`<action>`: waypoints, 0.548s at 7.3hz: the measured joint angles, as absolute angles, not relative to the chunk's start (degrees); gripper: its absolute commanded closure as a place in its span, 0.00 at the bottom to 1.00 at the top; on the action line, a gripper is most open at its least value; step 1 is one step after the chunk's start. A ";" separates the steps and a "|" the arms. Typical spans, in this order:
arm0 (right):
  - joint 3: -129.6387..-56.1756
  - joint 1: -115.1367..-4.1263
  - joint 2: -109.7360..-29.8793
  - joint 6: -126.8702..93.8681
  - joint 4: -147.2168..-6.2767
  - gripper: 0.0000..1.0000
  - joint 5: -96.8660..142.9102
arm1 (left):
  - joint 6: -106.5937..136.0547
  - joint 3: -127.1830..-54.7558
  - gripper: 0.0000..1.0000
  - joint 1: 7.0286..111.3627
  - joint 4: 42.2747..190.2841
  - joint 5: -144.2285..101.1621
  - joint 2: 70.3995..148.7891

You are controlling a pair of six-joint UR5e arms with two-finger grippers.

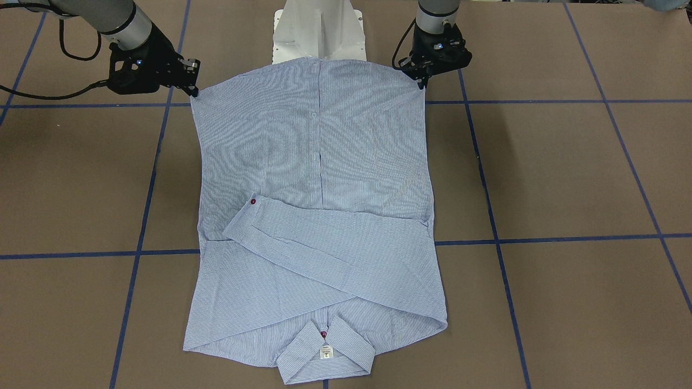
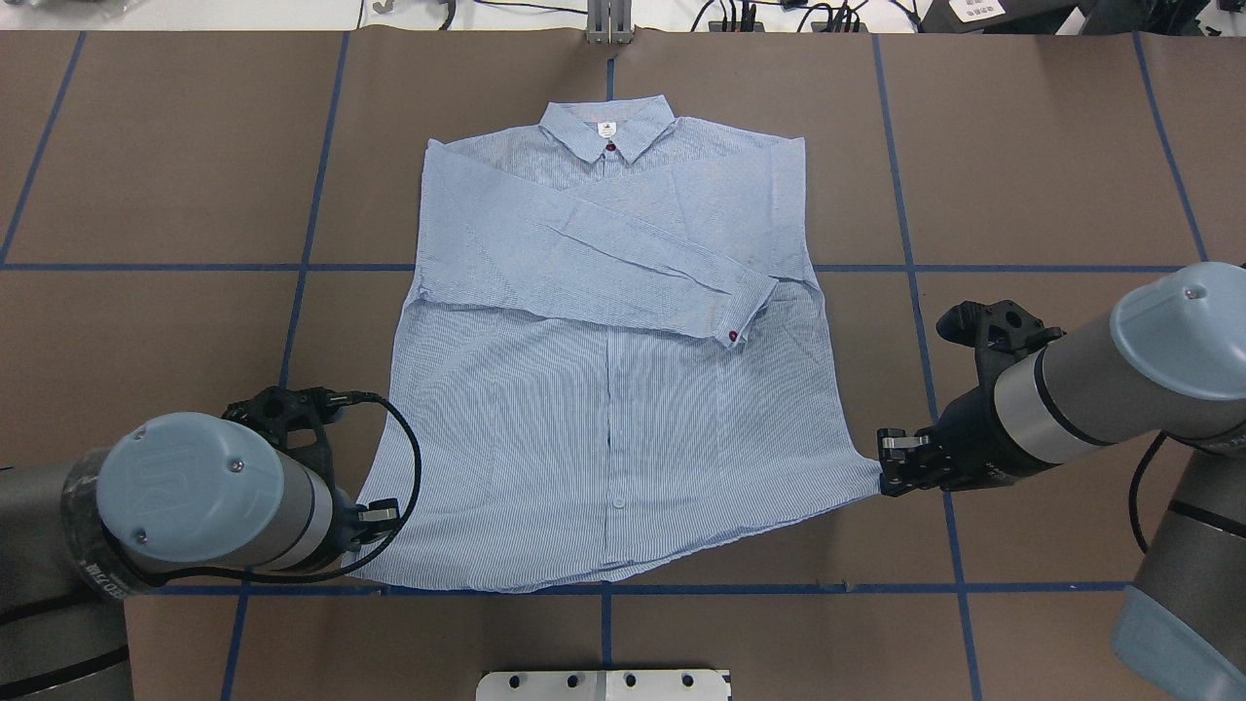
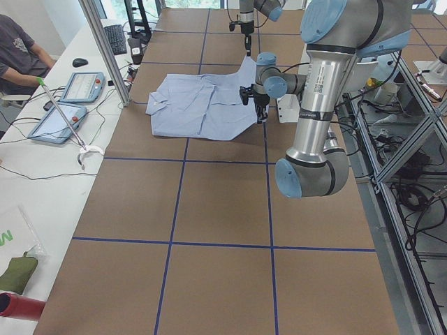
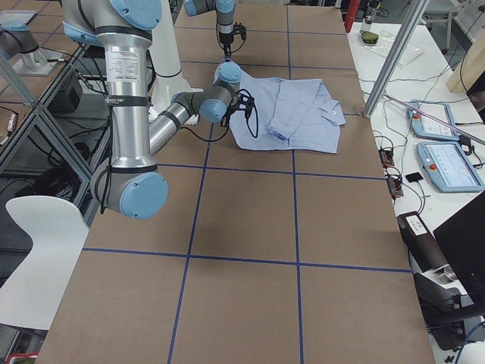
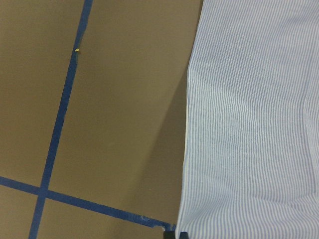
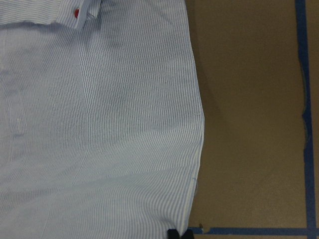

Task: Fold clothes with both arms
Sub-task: 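Lift the hem corners with both grippers, pulling the hem taut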

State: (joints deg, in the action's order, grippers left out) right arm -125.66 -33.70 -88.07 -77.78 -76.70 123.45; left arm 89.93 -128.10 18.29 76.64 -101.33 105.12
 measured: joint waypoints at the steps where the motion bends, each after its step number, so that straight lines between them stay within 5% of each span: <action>1: -125.57 -33.86 -88.12 -77.78 -76.72 1.00 123.43 | 89.95 -128.03 1.00 18.32 76.64 -101.34 105.12; 4: -125.44 -34.12 -88.38 -77.78 -76.73 1.00 123.42 | 89.99 -127.86 1.00 18.50 76.64 -101.34 105.14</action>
